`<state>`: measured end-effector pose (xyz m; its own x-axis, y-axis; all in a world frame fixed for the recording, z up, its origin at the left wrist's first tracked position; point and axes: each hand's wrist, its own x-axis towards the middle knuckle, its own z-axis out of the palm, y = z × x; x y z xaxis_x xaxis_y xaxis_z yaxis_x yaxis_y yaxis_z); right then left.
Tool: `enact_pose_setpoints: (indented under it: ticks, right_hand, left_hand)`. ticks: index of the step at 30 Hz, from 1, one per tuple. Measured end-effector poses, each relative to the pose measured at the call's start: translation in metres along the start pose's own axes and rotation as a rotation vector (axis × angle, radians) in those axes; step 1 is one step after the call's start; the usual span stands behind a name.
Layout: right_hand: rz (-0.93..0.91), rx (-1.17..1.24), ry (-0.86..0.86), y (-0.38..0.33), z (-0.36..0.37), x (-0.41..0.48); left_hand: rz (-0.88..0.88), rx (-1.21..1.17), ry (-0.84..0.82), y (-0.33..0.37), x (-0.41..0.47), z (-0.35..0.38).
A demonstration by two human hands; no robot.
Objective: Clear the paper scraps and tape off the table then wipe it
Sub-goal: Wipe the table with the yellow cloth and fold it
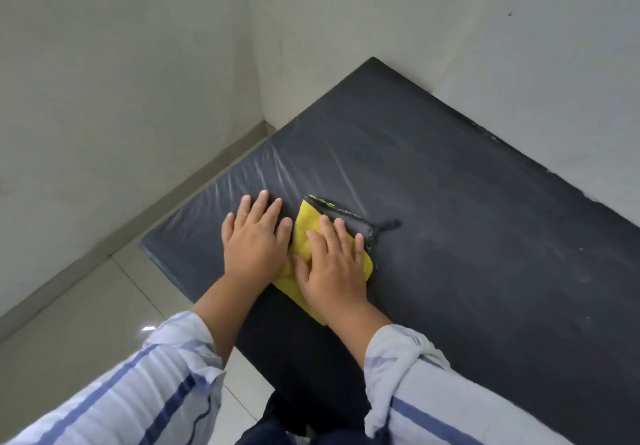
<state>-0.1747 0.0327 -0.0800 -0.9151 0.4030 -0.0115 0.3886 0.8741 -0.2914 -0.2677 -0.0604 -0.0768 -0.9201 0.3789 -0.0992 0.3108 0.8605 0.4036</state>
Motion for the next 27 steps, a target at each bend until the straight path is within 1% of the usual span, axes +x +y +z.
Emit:
enact_pose_setpoints:
  ticks: [2, 4, 6, 8, 11, 12, 13, 14, 15, 16, 18, 19, 21, 23, 24, 27]
  right_hand:
    - [-0.013, 0.037, 0.032, 0.014, -0.004, 0.0]
    - [-0.039, 0.048, 0.029, 0.035, -0.008, -0.001]
    - [0.009, 0.028, 0.026, 0.074, -0.009, -0.003]
    - [0.212, 0.035, 0.033, 0.129, -0.019, -0.012]
    - [0.583, 0.074, 0.158, 0.2, -0.056, -0.035]
    - [0.663, 0.108, 0.204, 0.208, -0.069, -0.039]
    - [0.688, 0.145, 0.25, 0.205, -0.076, -0.04]
    - [0.653, 0.167, 0.291, 0.191, -0.079, -0.037]
    - [0.575, 0.173, 0.295, 0.173, -0.078, -0.032]
    - [0.494, 0.149, 0.257, 0.154, -0.07, -0.028]
    - [0.413, 0.071, 0.094, 0.125, -0.05, -0.028]
    - [0.381, 0.019, 0.078, 0.12, -0.043, -0.03]
    - [0.307, -0.02, 0.15, 0.135, -0.039, -0.032]
    - [0.27, -0.041, 0.196, 0.17, -0.043, -0.035]
    - [0.331, -0.024, 0.19, 0.192, -0.05, -0.035]
    - [0.653, 0.005, 0.206, 0.255, -0.074, -0.043]
  left_hand:
    - [-0.015, 0.005, 0.002, 0.004, 0.002, 0.002]
    - [-0.011, 0.025, -0.021, 0.01, 0.006, 0.003]
    - [0.019, 0.052, -0.064, 0.018, 0.01, 0.007]
    - [0.092, 0.122, -0.096, 0.026, 0.012, 0.012]
    - [0.132, 0.146, -0.108, 0.042, 0.015, 0.017]
    - [0.158, 0.141, -0.118, 0.051, 0.015, 0.019]
    - [0.202, 0.131, -0.132, 0.062, 0.014, 0.022]
    - [0.261, 0.12, -0.15, 0.076, 0.013, 0.026]
    - [0.326, 0.113, -0.168, 0.09, 0.011, 0.032]
    - [0.388, 0.113, -0.187, 0.104, 0.009, 0.037]
    - [0.462, 0.119, -0.227, 0.128, 0.006, 0.049]
    - [0.467, 0.122, -0.242, 0.135, 0.006, 0.054]
    - [0.44, 0.13, -0.245, 0.14, 0.008, 0.06]
    - [0.427, 0.15, -0.235, 0.138, 0.009, 0.063]
    - [0.425, 0.167, -0.241, 0.138, 0.01, 0.063]
    - [0.413, 0.193, -0.267, 0.147, 0.012, 0.065]
